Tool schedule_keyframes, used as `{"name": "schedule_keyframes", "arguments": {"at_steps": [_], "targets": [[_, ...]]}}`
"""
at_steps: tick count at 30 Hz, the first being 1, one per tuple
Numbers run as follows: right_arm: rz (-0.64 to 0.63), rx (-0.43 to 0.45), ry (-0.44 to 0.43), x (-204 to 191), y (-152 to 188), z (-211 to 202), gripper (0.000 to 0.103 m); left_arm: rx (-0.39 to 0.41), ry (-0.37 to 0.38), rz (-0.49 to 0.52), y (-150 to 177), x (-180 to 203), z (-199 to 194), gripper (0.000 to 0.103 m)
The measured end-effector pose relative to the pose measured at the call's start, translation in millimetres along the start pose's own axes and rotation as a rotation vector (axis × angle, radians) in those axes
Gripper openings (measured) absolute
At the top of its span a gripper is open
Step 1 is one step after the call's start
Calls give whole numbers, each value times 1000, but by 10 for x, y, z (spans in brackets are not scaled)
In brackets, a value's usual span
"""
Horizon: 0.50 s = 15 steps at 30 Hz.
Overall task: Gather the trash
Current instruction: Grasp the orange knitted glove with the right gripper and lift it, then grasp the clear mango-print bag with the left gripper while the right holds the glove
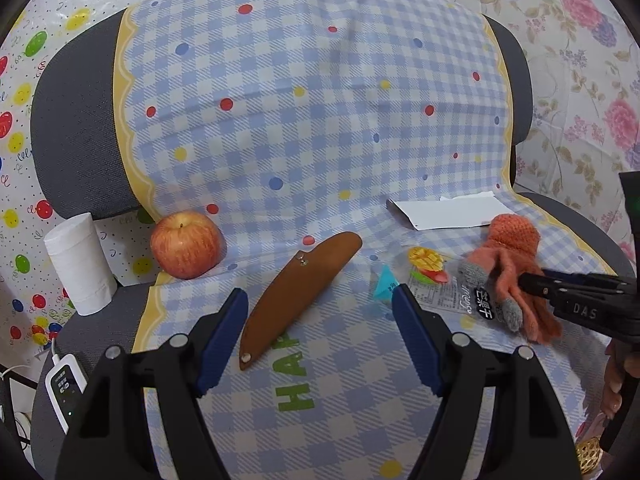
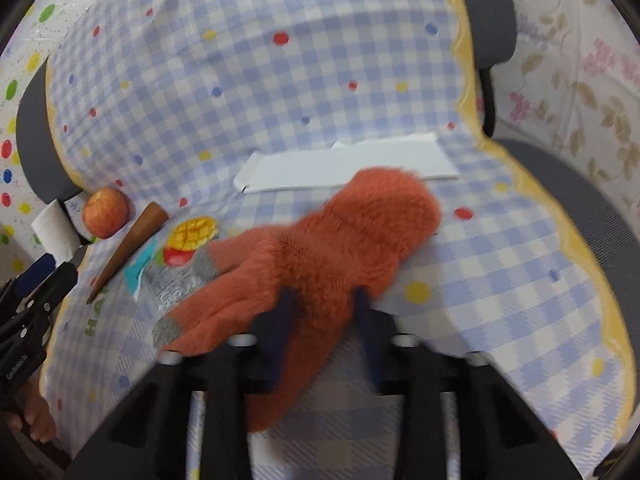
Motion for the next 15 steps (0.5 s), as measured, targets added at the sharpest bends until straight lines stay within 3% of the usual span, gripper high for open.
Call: {"name": "schedule_keyframes", "arguments": {"at_steps": [7, 12, 15], "targets": [[-105, 10, 4, -155, 134, -346, 13, -6, 16, -10, 48, 28, -100, 72], [-102, 95, 20, -63, 102, -856, 12, -22, 85, -10, 176, 216, -256, 73], [-130, 168, 79, 18, 21, -1147, 12, -29, 137, 1, 235, 366, -339, 72]]}}
Point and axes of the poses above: each gripper's, at about its wrist camera, not at the fingertips, and z roughly the way its jaws point, x to its right, y to its underside, the point moved 8 cm from there along z, roughly the way its jaws point, and after that the axes turned 11 degrees about x, right-handed, at the moved point
